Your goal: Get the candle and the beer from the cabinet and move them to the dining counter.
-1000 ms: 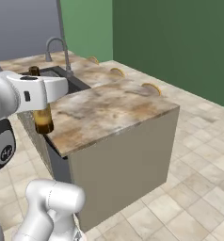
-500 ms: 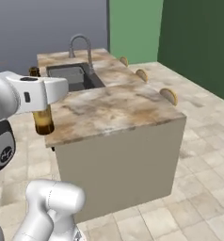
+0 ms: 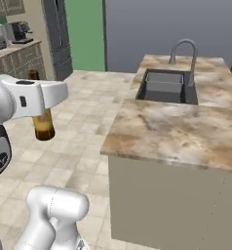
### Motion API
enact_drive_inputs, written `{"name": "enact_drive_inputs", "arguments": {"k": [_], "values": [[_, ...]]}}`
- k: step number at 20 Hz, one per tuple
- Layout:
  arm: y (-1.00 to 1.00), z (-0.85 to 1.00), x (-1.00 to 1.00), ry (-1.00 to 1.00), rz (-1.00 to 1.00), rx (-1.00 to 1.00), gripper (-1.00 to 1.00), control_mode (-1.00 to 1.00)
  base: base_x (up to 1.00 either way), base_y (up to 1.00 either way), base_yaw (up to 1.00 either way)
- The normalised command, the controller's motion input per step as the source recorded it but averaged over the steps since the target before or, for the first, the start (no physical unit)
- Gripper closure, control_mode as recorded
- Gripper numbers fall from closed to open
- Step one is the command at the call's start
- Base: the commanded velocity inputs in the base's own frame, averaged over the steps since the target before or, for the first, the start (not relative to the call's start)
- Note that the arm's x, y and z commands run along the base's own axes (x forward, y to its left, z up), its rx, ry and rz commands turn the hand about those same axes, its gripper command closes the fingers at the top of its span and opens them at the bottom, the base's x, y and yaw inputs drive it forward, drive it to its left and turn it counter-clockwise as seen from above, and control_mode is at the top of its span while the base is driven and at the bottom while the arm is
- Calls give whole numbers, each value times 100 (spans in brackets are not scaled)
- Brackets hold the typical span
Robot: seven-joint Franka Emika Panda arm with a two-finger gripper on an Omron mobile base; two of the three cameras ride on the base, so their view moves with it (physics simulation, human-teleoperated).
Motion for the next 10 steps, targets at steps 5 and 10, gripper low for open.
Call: {"name": "enact_drive_inputs", "arguments": {"k": [5, 10], "values": [[0, 0, 0, 0, 0, 0, 100, 100, 17, -12, 96], [0, 0, 0, 0, 0, 0, 100, 100, 1, -74, 70]]}}
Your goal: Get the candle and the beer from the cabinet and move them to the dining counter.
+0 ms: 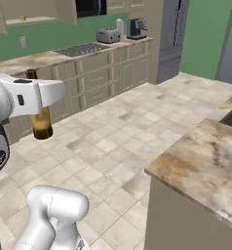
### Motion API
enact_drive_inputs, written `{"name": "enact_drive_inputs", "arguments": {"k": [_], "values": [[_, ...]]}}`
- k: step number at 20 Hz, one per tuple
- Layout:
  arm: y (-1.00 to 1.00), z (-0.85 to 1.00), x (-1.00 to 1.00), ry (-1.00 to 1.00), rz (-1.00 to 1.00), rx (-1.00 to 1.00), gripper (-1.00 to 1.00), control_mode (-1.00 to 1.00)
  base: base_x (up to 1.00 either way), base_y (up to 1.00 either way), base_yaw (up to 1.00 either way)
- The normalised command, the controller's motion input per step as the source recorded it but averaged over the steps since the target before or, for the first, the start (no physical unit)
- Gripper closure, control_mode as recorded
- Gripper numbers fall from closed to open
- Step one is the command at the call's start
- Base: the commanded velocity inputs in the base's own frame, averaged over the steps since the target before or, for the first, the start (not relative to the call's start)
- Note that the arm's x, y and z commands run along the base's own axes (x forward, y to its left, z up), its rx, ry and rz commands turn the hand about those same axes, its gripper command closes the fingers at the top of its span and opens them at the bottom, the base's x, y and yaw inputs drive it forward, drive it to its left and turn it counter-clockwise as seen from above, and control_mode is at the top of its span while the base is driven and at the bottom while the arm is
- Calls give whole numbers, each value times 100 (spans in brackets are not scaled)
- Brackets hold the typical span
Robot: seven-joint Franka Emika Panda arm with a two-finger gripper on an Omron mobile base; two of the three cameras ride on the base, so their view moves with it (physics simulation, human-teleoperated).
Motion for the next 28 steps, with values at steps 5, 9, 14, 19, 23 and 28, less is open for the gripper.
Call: {"name": "enact_drive_inputs", "arguments": {"k": [5, 9, 14, 19, 23, 28], "values": [[0, 0, 0, 0, 0, 0, 100, 100, -24, -100, 27], [0, 0, 0, 0, 0, 0, 100, 100, -62, -100, 0], [0, 0, 0, 0, 0, 0, 100, 100, -64, -100, -4], [0, 0, 0, 0, 0, 0, 100, 100, -57, -100, -20], [0, 0, 0, 0, 0, 0, 100, 100, -40, -100, -17], [0, 0, 0, 0, 0, 0, 100, 100, -34, -100, 0]]}}
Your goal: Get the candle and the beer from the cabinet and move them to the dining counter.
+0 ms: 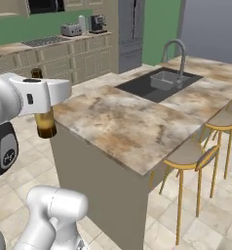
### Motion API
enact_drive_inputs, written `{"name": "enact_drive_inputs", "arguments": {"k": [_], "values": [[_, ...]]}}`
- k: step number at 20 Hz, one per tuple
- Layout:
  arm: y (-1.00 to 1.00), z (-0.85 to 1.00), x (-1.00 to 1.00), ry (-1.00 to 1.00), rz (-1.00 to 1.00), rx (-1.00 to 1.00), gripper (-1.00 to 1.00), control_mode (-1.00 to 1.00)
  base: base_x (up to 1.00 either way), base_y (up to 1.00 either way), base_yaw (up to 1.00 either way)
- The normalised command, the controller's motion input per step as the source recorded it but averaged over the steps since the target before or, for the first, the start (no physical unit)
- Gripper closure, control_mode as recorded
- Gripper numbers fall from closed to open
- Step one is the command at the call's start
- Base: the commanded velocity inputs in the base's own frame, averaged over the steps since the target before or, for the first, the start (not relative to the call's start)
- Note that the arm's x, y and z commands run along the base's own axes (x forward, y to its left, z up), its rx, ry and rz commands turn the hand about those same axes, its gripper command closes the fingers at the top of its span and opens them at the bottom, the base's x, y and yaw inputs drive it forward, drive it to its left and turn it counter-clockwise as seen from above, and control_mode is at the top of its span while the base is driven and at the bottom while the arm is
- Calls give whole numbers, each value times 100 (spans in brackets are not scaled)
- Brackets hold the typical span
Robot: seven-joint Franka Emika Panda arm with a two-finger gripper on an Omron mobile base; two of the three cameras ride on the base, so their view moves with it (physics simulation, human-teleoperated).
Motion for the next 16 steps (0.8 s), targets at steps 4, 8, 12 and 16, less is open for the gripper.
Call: {"name": "enact_drive_inputs", "arguments": {"k": [4, 8, 12, 16], "values": [[0, 0, 0, 0, 0, 0, 100, 100, -12, -100, 0], [0, 0, 0, 0, 0, 0, 100, 100, 1, -100, 11], [0, 0, 0, 0, 0, 0, 100, 100, 7, -100, 34], [0, 0, 0, 0, 0, 0, 100, 100, 9, -100, 37]]}}
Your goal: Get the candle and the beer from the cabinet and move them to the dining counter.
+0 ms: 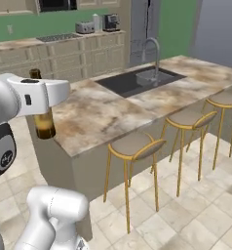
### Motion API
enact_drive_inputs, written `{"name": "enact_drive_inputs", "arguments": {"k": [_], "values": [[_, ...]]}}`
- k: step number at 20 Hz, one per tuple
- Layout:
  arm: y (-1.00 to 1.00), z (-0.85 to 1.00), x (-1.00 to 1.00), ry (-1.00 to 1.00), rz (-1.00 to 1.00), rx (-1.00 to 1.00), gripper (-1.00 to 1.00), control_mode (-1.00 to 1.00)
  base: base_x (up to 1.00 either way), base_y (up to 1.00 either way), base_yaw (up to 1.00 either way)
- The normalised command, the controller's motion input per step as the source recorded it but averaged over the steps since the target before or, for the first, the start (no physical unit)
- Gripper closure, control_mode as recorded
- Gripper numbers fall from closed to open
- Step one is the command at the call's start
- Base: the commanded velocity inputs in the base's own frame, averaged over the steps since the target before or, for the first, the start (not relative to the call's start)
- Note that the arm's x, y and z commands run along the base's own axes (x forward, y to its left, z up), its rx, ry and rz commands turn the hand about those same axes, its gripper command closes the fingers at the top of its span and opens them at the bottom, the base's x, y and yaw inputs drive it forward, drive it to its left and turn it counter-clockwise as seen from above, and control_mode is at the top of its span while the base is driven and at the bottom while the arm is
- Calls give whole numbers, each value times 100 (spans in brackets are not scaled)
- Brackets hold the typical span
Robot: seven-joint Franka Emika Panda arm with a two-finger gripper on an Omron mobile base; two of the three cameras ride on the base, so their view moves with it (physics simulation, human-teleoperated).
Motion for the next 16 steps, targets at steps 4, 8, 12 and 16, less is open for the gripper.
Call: {"name": "enact_drive_inputs", "arguments": {"k": [4, 8, 12, 16], "values": [[0, 0, 0, 0, 0, 0, 100, 100, 0, -100, 41], [0, 0, 0, 0, 0, 0, 100, 100, 2, -100, 39], [0, 0, 0, 0, 0, 0, 100, 100, 9, -100, 47], [0, 0, 0, 0, 0, 0, 100, 100, 15, -100, 47]]}}
